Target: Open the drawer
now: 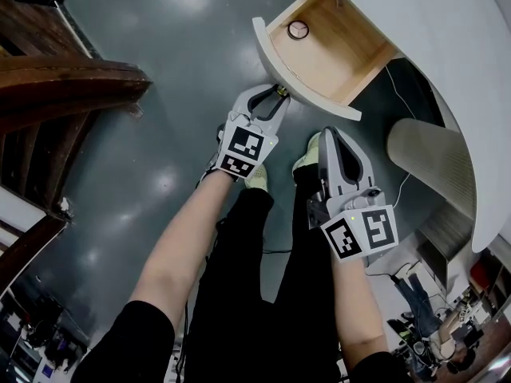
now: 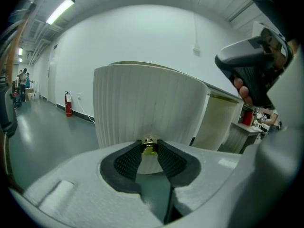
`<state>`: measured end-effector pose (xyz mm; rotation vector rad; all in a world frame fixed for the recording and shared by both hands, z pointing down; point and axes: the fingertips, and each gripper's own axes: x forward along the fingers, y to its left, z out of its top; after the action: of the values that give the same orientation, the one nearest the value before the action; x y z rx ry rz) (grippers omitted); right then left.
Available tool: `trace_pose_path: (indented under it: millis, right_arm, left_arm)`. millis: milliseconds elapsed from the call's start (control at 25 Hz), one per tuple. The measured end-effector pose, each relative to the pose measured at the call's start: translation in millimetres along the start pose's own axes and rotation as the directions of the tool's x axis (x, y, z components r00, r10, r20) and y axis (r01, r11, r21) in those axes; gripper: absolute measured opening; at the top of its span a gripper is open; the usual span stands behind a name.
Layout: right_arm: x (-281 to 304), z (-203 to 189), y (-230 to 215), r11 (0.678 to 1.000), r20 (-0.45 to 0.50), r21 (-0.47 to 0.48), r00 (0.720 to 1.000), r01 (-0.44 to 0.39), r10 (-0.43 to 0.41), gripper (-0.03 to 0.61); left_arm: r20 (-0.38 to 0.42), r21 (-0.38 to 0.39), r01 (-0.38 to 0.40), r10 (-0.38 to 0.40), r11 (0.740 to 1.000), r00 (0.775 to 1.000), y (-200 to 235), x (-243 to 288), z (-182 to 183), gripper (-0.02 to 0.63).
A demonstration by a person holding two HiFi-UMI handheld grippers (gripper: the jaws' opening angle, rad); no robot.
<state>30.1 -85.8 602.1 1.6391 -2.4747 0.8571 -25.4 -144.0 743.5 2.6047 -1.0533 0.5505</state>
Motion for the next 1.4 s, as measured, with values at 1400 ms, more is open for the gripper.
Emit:
trace_pose_path:
  millis: [1400]
  right_arm:
    - [-63, 120, 64, 0.996, 0.029, -0.094, 1.000, -0.009, 0.012, 0.015]
  left_arm:
    - [0.103, -0.016, 0.030, -0.028, 0.999, 0.994, -56, -150, 191, 0.032]
